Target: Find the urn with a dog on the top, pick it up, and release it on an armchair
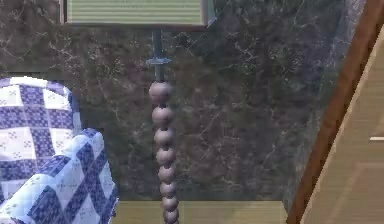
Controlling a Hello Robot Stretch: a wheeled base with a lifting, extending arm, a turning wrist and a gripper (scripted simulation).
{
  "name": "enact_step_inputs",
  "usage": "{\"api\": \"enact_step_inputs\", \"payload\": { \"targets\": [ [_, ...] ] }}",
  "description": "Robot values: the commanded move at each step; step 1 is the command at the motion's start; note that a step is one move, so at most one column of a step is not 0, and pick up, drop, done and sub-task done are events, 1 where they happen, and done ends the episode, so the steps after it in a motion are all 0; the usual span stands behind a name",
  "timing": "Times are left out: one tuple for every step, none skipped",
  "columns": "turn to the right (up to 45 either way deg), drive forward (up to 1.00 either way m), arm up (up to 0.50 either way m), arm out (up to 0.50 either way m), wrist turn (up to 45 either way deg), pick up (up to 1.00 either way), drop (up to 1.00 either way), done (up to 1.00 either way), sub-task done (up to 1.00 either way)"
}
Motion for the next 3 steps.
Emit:
{"api": "enact_step_inputs", "payload": {
  "targets": [
    [45.0,0.0,0.0,0.0,0.0,0.0,0.0,0.0,0.0],
    [0.0,0.8,0.0,0.0,0.0,0.0,0.0,0.0,0.0],
    [45.0,0.0,0.0,0.0,0.0,0.0,0.0,0.0,0.0]
  ]
}}
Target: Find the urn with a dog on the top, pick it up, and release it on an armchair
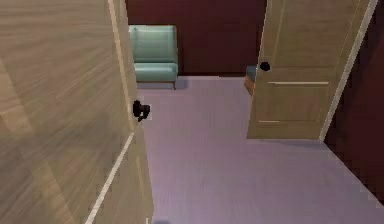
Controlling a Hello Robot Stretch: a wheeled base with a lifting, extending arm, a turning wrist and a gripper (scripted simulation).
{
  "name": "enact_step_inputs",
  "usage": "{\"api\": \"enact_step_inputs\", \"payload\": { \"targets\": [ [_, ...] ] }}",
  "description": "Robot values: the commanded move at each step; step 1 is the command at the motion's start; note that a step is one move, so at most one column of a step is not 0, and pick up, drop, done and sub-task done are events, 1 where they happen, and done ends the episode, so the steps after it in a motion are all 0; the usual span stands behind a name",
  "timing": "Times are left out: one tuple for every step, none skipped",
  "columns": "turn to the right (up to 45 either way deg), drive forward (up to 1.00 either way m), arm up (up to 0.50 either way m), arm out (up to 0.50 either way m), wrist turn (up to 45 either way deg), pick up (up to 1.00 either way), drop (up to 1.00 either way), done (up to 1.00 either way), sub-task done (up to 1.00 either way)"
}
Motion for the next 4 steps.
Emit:
{"api": "enact_step_inputs", "payload": {
  "targets": [
    [3.0,0.0,0.0,0.0,0.0,0.0,0.0,0.0,0.0],
    [36.0,0.0,0.0,0.0,0.0,0.0,0.0,0.0,0.0],
    [0.0,0.1,0.0,0.0,0.0,0.0,0.0,0.0,0.0],
    [-36.0,0.0,0.0,0.0,0.0,0.0,0.0,0.0,0.0]
  ]
}}
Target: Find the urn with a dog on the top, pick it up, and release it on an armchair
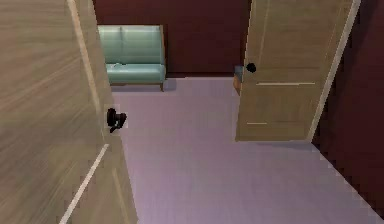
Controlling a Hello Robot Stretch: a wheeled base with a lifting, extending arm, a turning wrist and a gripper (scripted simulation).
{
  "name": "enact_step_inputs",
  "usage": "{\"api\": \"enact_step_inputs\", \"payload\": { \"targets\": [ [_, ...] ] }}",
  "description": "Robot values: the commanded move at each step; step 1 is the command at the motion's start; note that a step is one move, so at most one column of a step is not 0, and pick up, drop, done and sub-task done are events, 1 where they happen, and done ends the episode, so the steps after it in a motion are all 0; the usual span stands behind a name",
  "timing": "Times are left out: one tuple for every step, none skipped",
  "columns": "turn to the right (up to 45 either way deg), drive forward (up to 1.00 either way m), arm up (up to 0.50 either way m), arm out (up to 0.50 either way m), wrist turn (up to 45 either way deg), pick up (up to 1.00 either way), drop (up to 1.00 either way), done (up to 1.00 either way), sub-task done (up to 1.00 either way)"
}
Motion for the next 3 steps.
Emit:
{"api": "enact_step_inputs", "payload": {
  "targets": [
    [0.0,1.0,0.0,0.0,0.0,0.0,0.0,0.0,0.0],
    [-6.0,0.0,0.0,0.0,0.0,0.0,0.0,0.0,0.0],
    [0.0,0.2,0.0,0.0,0.0,0.0,0.0,0.0,0.0]
  ]
}}
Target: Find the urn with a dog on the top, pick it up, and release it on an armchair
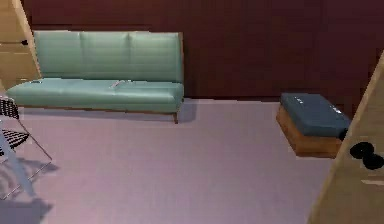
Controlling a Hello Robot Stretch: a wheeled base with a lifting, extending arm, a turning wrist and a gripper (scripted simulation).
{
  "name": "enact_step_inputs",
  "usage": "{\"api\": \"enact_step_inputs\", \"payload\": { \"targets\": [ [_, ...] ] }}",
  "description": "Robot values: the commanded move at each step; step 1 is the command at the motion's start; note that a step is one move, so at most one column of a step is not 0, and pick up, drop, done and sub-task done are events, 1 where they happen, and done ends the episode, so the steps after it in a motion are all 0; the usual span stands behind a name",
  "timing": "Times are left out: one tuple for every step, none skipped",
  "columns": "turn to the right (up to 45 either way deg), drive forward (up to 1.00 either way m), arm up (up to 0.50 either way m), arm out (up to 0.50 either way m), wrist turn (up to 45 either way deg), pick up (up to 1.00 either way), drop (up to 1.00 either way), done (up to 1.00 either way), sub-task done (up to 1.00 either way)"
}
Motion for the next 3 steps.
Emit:
{"api": "enact_step_inputs", "payload": {
  "targets": [
    [45.0,0.0,0.0,0.0,0.0,0.0,0.0,0.0,0.0],
    [6.0,0.0,0.0,0.0,0.0,0.0,0.0,0.0,0.0],
    [0.0,0.1,0.0,0.0,0.0,0.0,0.0,0.0,0.0]
  ]
}}
